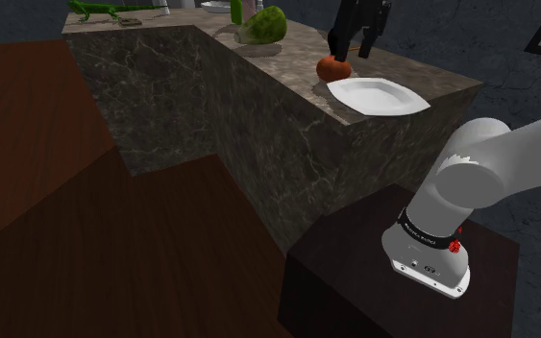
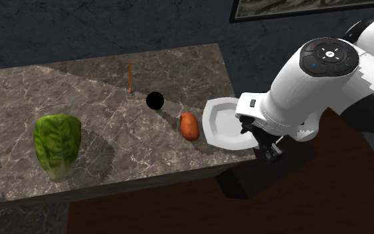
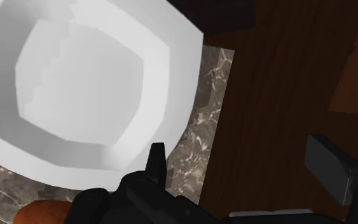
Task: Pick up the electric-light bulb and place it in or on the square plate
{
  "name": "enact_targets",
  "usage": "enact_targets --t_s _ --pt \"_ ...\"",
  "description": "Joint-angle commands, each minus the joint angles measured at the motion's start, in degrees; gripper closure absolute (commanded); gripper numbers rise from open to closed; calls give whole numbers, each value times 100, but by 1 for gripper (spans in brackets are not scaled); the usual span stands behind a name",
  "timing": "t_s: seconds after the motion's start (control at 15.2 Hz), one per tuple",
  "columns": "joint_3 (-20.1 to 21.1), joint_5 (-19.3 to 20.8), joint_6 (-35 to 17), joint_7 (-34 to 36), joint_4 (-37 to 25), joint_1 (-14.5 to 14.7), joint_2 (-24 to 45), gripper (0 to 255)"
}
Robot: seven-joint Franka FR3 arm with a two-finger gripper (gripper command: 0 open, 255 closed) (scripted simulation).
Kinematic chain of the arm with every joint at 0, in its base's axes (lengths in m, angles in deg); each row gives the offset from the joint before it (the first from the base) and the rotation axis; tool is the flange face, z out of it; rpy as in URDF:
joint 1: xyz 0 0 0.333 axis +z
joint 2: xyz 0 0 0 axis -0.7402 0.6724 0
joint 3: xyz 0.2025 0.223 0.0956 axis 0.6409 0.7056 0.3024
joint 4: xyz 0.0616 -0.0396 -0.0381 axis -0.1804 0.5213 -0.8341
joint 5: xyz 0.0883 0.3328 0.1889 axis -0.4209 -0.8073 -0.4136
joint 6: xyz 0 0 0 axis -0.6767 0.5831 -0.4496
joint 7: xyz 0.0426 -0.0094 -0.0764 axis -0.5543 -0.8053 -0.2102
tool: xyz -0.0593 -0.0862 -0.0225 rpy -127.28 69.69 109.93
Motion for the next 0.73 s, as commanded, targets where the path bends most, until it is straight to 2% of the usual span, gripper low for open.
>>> enact_targets --t_s 0.0,0.66 --pt "0 0 0 0 0 0 0 0" --pt "-768 747 -533 -793 -856 -383 1381 0"
